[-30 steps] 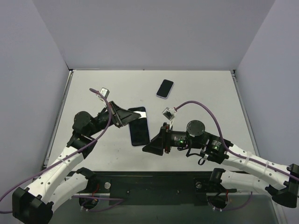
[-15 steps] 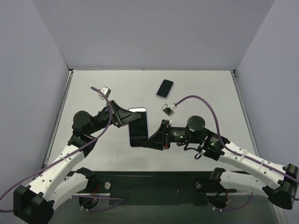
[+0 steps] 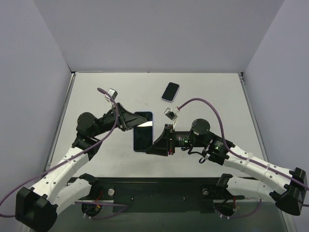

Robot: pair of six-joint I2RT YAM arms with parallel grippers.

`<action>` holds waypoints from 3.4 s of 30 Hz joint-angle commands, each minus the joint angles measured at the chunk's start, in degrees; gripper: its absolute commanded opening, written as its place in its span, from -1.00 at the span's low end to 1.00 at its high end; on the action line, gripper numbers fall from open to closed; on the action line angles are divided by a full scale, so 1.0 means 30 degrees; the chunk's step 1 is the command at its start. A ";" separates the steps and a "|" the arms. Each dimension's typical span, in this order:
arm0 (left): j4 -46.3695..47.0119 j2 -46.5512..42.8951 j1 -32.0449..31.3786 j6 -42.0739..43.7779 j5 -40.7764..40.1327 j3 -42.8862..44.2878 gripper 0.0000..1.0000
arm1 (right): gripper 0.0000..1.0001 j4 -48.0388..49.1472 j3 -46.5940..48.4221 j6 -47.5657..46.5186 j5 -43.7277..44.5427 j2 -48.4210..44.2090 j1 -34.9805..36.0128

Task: Take the phone out of the phone case
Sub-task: Remove the phone case from the phone.

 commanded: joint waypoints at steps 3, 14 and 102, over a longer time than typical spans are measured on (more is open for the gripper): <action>0.1722 0.0132 0.0462 -0.2058 -0.0858 0.1344 -1.00 | -0.84 0.0256 0.0322 -0.2139 -0.1142 -0.0086 0.0086; 0.3098 0.0631 0.0551 -0.6074 -0.1502 0.0318 -1.00 | -1.00 -0.0909 0.1899 -0.6212 -0.1995 0.0322 0.1606; 0.9048 0.0867 -0.2320 -0.6954 -1.3514 -0.2671 -1.00 | -0.51 0.1604 0.3077 -0.0794 1.2540 0.2139 0.2723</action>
